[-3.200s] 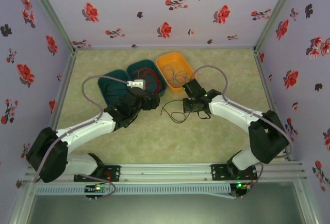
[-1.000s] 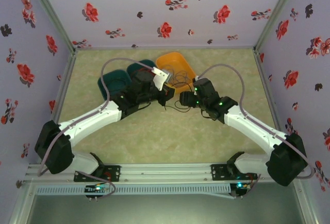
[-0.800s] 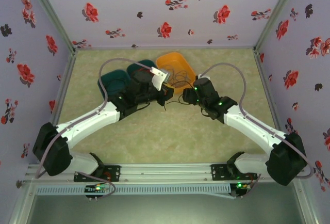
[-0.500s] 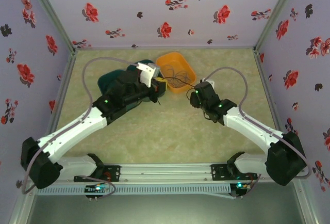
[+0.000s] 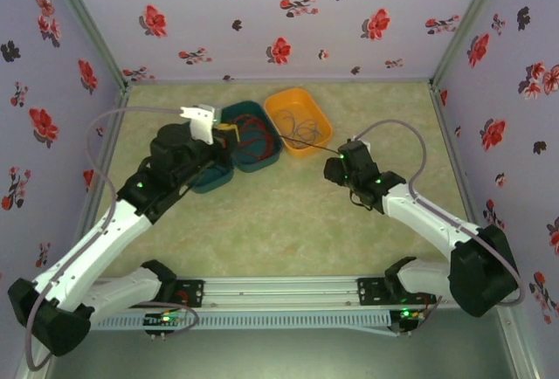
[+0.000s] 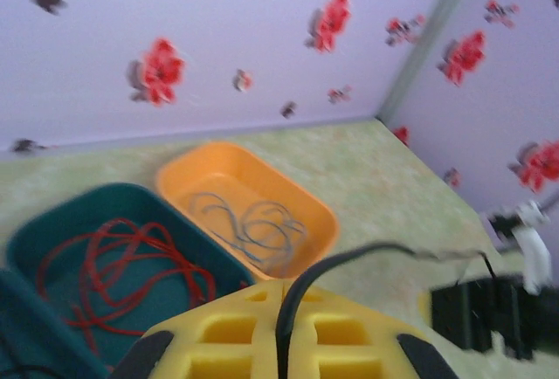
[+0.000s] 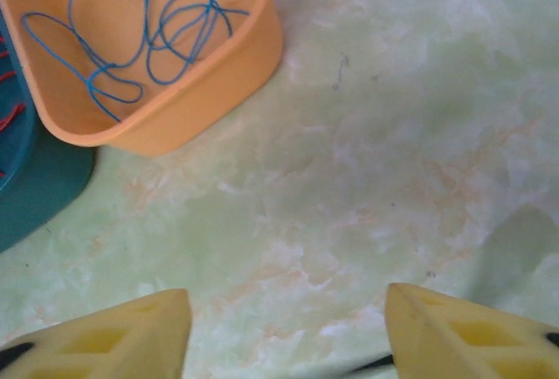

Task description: Untangle the cables

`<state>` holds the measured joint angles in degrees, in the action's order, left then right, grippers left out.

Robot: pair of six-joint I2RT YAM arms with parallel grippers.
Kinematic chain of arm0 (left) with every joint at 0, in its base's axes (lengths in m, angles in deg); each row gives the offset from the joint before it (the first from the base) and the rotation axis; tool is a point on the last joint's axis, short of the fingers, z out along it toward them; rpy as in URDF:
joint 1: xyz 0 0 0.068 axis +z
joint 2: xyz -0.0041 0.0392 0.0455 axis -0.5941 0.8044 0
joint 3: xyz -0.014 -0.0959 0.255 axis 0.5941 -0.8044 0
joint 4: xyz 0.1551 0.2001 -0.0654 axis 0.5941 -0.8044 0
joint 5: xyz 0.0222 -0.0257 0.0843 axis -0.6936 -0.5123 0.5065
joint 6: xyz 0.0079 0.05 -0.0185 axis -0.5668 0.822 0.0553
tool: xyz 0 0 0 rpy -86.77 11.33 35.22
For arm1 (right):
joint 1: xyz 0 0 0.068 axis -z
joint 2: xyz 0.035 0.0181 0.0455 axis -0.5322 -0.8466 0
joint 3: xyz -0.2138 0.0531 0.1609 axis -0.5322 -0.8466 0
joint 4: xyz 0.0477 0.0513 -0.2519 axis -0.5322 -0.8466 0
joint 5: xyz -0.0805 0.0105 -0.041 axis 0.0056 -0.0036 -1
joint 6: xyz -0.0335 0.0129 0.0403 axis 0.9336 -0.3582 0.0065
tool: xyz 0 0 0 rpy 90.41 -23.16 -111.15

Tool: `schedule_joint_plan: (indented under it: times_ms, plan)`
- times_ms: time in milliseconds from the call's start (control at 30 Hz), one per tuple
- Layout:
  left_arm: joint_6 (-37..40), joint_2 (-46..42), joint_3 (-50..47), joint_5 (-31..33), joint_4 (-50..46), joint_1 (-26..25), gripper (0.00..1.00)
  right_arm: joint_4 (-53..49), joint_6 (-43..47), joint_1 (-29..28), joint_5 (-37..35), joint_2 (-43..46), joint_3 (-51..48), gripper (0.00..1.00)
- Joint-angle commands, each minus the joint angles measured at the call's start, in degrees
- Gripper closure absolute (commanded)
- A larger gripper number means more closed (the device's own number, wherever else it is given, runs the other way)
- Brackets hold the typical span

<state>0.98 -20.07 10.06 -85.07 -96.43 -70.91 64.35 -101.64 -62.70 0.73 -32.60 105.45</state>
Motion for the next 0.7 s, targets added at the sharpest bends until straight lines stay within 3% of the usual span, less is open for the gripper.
schedule_joint_plan:
  times_ms: [0,367,667]
  plan:
    - [-1.10,-2.15,1.84,4.54,0.02,2.42,1.00,-3.55,1.67,0.57,2.02,1.01,-1.13,0.32]
    - [1.42,-3.12,5.36,7.96,-4.39,7.13,1.00,-10.55,3.03,1.27,-4.95,7.19,-2.22,0.26]
    - [2.24,-3.27,9.30,11.60,-10.00,11.55,1.00,-10.62,2.72,1.73,-5.18,9.92,-2.05,0.20]
